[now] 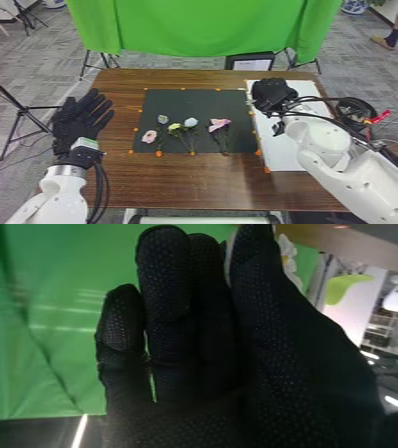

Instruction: Arrange flowers

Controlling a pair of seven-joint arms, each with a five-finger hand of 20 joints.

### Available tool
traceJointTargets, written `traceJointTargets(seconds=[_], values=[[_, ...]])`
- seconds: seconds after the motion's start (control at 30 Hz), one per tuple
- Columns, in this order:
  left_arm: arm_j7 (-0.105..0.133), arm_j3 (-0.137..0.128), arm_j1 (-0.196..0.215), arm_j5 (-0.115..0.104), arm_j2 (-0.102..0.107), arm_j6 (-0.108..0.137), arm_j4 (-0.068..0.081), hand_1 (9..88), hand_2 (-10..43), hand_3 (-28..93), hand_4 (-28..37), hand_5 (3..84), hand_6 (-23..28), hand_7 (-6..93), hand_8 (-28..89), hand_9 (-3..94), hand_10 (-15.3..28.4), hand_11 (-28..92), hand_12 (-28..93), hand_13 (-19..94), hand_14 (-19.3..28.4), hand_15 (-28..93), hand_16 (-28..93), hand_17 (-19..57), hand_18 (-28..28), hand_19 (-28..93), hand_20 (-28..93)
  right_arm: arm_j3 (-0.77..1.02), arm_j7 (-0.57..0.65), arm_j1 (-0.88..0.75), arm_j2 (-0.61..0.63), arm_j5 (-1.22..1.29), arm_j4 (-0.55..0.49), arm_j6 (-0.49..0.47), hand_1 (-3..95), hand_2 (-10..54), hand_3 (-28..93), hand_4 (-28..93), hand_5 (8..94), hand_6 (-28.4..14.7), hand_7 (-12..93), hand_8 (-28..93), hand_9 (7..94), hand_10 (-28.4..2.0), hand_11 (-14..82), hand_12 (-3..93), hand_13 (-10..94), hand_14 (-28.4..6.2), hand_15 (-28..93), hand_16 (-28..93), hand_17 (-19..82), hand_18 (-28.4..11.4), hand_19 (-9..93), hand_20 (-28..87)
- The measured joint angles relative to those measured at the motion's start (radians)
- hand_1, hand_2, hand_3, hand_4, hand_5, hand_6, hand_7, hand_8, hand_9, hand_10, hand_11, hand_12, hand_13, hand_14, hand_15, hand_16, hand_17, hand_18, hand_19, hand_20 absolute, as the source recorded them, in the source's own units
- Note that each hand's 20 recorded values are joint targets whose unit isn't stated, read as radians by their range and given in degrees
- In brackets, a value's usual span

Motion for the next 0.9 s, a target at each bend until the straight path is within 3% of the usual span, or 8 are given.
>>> traceJointTargets(seconds=[0.27, 0.53, 0.77, 0.9], values=[[-0.007, 0.001, -0.001, 0.000, 0.002, 0.002, 0.000, 25.2, 13.1, 75, -28.3, 48.7, 10.4, 13.0, -7, 40.9, 15.8, 21, 13, 28, 16.6, 38, -6, -6.2, 16.3, 36, 11, 0.008, -0.021, -0.118, -0.015, -0.022, -0.014, -0.013, 55.5, -7.1, 67, -28, 76.8, 2.0, 26, -2, 81.0, -9.4, 9.4, 23.7, 73, -7.1, 36, 35, 35, -21.1, 76, 36], [-0.007, 0.033, -0.031, -0.006, 0.017, 0.002, 0.020, 25.5, 13.1, 75, -28.3, 49.0, 9.9, 13.4, -8, 41.1, 15.7, 22, 13, 28, 16.5, 38, -6, -6.1, 16.3, 36, 11, -0.029, -0.031, -0.112, -0.059, -0.014, 0.034, -0.025, 54.9, -8.1, 68, -28, 72.7, 1.5, 27, -3, 77.3, -9.0, 10.0, 22.7, 71, -6.9, 35, 36, 34, -20.9, 76, 35], [-0.001, 0.030, -0.029, -0.032, 0.017, 0.003, 0.019, 26.3, 13.2, 75, -28.3, 49.4, 9.1, 14.0, -8, 41.6, 15.6, 22, 13, 28, 16.6, 38, -6, -5.9, 16.3, 36, 11, -0.023, -0.022, -0.107, -0.073, -0.012, 0.033, -0.060, 53.5, -9.5, 69, -28, 68.7, 0.8, 26, -4, 73.1, -9.5, 13.5, 18.3, 70, -7.1, 35, 35, 34, -20.6, 75, 34], [0.014, 0.024, -0.021, -0.074, 0.016, 0.003, 0.017, 26.1, 13.1, 75, -28.3, 49.4, 9.1, 14.2, -8, 41.7, 15.5, 22, 13, 28, 16.6, 38, -6, -5.8, 16.2, 36, 11, 0.007, -0.023, -0.123, -0.074, -0.001, 0.022, -0.085, 48.2, -9.5, 74, -28, 66.1, 1.1, 23, -5, 69.9, -10.0, 14.7, 15.1, 69, -8.6, 36, 31, 33, -20.6, 74, 33]])
